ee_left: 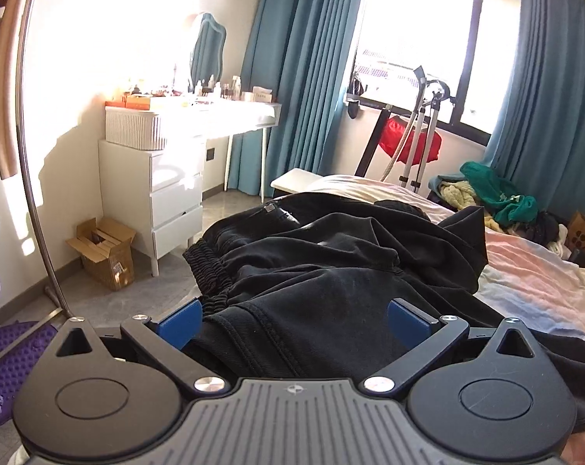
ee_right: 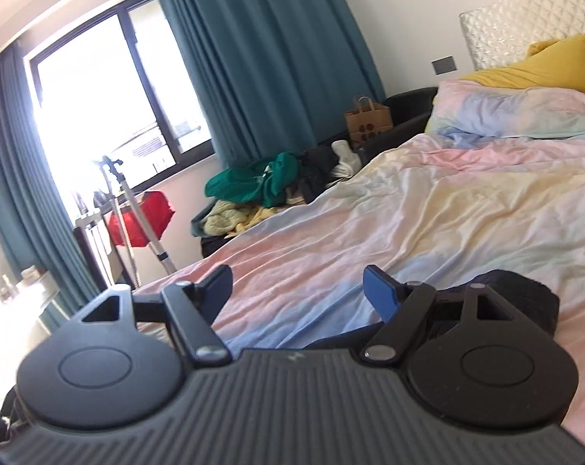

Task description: Fold clothes

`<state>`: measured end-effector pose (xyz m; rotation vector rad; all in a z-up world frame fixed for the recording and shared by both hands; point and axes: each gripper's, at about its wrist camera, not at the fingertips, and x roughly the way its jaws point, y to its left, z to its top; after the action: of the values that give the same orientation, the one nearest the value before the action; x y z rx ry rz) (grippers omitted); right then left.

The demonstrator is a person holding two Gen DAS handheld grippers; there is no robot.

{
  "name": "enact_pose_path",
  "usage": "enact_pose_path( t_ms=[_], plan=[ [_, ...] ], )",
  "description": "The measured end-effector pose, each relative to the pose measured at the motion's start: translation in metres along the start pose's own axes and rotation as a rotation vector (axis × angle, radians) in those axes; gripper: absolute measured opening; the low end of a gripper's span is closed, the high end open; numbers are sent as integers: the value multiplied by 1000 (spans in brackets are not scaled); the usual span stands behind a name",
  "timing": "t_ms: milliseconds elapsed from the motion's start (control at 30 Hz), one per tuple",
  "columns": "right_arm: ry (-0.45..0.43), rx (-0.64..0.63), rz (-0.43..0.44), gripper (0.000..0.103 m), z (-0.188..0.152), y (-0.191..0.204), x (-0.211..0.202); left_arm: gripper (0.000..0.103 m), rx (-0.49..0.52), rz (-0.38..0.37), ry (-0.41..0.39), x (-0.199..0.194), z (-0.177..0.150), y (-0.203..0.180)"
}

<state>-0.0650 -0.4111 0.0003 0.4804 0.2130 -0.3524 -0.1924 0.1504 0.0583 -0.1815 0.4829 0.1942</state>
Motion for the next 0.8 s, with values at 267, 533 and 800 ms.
enact_pose_path(
  t_ms=[267,533,800],
  plan=[
    [117,-49,91,77,-27,37,3,103,77,-103,-70,5,3,-63],
    [144,-45,49,77,-36,40,15,103,244,-233,-3,123,14,-177],
    [179,-33,4,77,-49,38,41,103,397,-262,34,270,8,-309]
  ],
)
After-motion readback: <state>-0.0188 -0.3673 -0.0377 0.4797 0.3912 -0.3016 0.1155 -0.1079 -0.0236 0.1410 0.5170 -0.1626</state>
